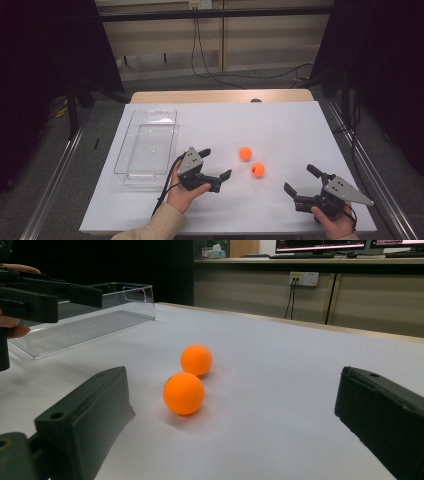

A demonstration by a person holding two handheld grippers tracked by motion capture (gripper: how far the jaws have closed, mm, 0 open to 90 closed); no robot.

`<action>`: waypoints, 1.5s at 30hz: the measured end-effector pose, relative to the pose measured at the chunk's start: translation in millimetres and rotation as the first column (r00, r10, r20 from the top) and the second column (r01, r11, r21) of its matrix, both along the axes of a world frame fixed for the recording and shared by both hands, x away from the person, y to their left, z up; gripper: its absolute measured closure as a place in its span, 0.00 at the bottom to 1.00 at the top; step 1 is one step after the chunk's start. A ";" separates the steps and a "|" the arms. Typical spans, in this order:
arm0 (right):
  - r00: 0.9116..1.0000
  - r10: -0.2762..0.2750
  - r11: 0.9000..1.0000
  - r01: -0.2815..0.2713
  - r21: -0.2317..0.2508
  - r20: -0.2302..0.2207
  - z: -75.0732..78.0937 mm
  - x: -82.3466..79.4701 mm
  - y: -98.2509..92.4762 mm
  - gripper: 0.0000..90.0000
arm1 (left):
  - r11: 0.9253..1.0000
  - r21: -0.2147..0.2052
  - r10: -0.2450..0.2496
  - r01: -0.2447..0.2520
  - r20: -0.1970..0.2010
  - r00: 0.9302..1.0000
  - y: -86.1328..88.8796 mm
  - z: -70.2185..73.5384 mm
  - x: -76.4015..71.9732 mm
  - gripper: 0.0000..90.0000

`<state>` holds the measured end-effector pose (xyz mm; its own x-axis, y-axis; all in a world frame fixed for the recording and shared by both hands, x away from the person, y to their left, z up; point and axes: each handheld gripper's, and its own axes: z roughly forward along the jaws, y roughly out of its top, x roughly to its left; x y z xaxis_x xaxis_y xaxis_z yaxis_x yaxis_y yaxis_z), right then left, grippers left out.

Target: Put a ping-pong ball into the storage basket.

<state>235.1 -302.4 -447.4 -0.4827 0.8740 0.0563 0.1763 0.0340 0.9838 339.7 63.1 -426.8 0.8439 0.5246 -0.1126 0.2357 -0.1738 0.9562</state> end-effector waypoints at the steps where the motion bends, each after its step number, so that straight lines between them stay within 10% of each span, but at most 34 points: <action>1: 1.000 0.001 1.000 -0.001 0.001 -0.001 -0.3 0.1 0.0 0.01 | 1.000 0.003 -0.001 0.001 0.001 1.000 -0.5 -0.1 0.2 0.02; 45: 1.000 0.018 1.000 -0.018 -0.006 0.000 -0.7 4.9 0.0 0.01 | 0.998 0.038 -0.049 0.051 -0.042 0.998 -40.1 -6.3 11.2 0.02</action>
